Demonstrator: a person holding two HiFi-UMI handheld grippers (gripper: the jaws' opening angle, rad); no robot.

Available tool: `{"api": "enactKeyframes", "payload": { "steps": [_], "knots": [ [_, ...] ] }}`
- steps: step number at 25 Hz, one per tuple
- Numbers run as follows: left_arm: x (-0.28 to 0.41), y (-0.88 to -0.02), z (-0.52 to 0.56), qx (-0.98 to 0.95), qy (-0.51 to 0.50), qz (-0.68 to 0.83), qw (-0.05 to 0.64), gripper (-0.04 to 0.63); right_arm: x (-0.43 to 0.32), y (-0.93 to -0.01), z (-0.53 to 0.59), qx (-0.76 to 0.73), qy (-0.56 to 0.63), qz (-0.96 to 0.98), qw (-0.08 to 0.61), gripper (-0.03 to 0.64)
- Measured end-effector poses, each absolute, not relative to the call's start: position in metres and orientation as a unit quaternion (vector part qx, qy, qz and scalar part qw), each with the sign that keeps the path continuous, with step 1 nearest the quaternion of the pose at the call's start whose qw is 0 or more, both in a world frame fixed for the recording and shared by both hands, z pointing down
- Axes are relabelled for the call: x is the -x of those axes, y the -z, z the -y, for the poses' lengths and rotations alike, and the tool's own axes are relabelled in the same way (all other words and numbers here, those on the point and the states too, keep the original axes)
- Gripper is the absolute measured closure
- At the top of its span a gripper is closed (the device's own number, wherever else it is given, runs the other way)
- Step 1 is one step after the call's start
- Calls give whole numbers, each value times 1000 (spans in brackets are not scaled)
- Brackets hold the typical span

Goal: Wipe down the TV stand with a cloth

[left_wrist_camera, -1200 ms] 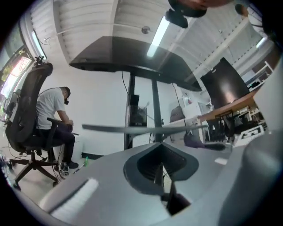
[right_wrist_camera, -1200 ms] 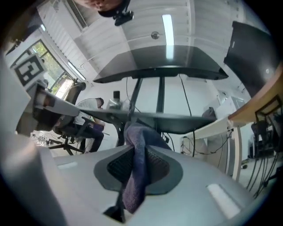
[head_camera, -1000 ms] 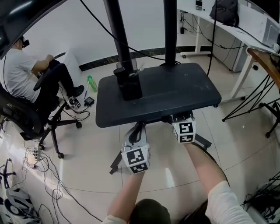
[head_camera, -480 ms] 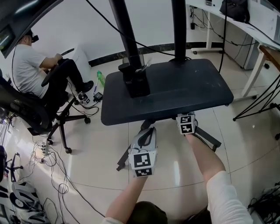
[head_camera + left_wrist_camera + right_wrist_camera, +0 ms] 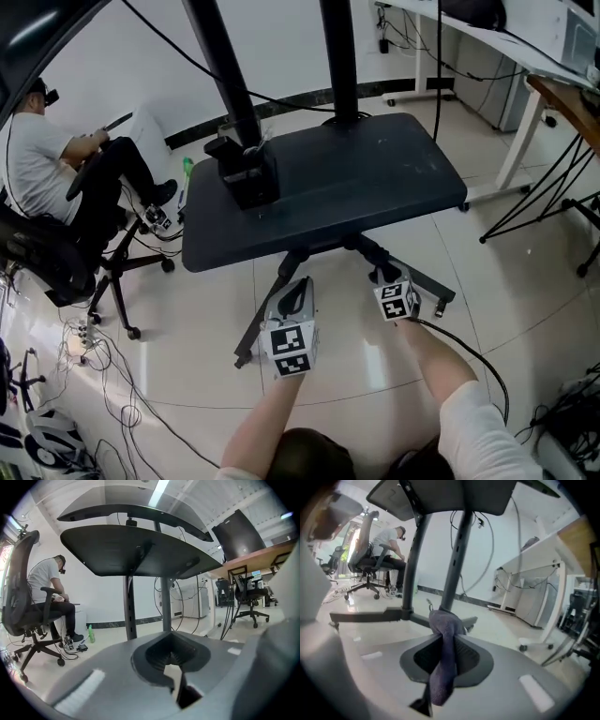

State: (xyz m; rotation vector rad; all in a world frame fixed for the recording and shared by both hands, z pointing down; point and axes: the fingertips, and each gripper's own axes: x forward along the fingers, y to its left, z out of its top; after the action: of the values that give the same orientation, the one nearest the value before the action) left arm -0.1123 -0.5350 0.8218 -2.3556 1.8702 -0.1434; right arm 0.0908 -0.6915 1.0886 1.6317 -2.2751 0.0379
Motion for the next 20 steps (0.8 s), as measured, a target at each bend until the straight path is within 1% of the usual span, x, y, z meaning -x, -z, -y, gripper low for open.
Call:
{"api": "enactKeyframes", "payload": {
  "steps": [3, 6, 8, 10, 12, 13, 15, 18, 20],
  "knots": [
    [84, -822, 533, 798, 36, -598, 66, 520, -187, -1137, 639, -610, -34, 770, 183, 558],
    [65, -826, 532, 813, 33, -578, 65, 520, -271, -1159, 584, -646, -53, 733, 207, 558],
    [53, -830, 531, 820, 33, -567, 62, 520, -303, -1161, 565, -661, -56, 717, 214, 558],
    [36, -831, 530, 825, 30, -561, 60, 520, -318, -1147, 566, -666, -47, 717, 202, 558],
    [18, -836, 528, 828, 30, -555, 67, 520, -313, -1123, 575, -656, -30, 733, 180, 558],
    [13, -838, 525, 830, 37, -551, 76, 520, -298, -1108, 576, -645, -19, 745, 171, 558],
    [17, -828, 514, 833, 63, -540, 104, 520, -242, -1064, 564, -618, 2, 772, 149, 558],
    [36, -753, 498, 830, 72, -539, 122, 506, -169, -934, 547, -590, 17, 802, 92, 560],
    [45, -685, 485, 825, 63, -549, 118, 506, -142, -845, 534, -582, 4, 812, 40, 558]
  ]
}}
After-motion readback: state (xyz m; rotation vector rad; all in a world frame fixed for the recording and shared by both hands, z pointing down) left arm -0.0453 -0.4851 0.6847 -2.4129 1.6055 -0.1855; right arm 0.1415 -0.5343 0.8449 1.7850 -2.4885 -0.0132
